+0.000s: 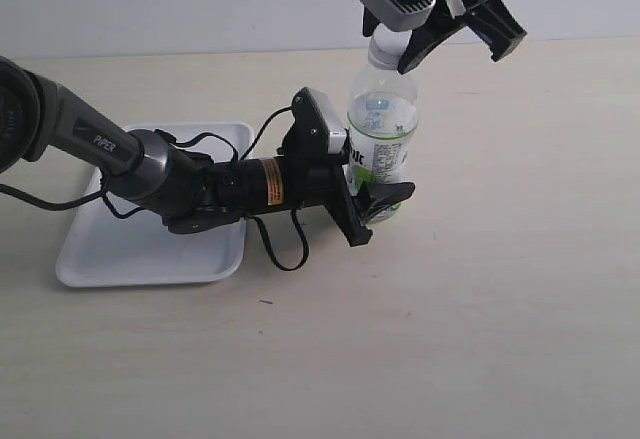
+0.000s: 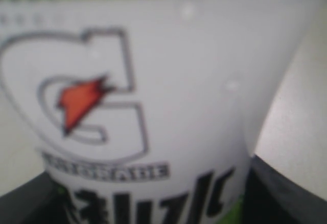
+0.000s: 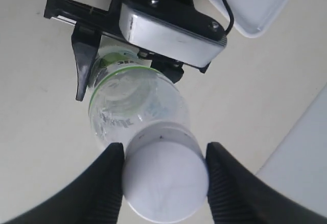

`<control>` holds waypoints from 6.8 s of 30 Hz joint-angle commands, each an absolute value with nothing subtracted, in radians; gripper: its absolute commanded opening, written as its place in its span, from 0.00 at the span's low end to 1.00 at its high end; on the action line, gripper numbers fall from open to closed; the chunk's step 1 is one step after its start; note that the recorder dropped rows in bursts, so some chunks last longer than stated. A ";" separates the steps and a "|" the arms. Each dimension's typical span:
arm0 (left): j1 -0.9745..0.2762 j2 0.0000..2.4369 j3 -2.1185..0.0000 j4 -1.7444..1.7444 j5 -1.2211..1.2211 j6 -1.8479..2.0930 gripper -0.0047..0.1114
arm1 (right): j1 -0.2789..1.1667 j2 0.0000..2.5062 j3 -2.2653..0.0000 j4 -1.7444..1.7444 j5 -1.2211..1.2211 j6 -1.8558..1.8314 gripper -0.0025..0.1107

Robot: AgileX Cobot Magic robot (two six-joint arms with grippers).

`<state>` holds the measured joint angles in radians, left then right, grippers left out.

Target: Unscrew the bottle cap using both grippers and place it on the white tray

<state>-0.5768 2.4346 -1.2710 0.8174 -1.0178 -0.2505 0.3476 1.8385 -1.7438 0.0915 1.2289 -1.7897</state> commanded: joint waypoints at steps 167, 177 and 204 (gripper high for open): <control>0.200 1.616 -0.552 1.040 -1.026 -0.666 0.04 | 0.652 1.443 -1.524 -0.485 0.903 0.258 0.02; 0.199 1.594 -0.548 1.059 -1.035 -0.708 0.04 | 0.652 0.870 -0.842 -1.044 0.792 0.995 0.02; -0.167 1.316 -0.468 0.622 -0.529 -0.542 0.04 | 0.652 0.666 -0.508 -1.113 0.603 1.226 0.02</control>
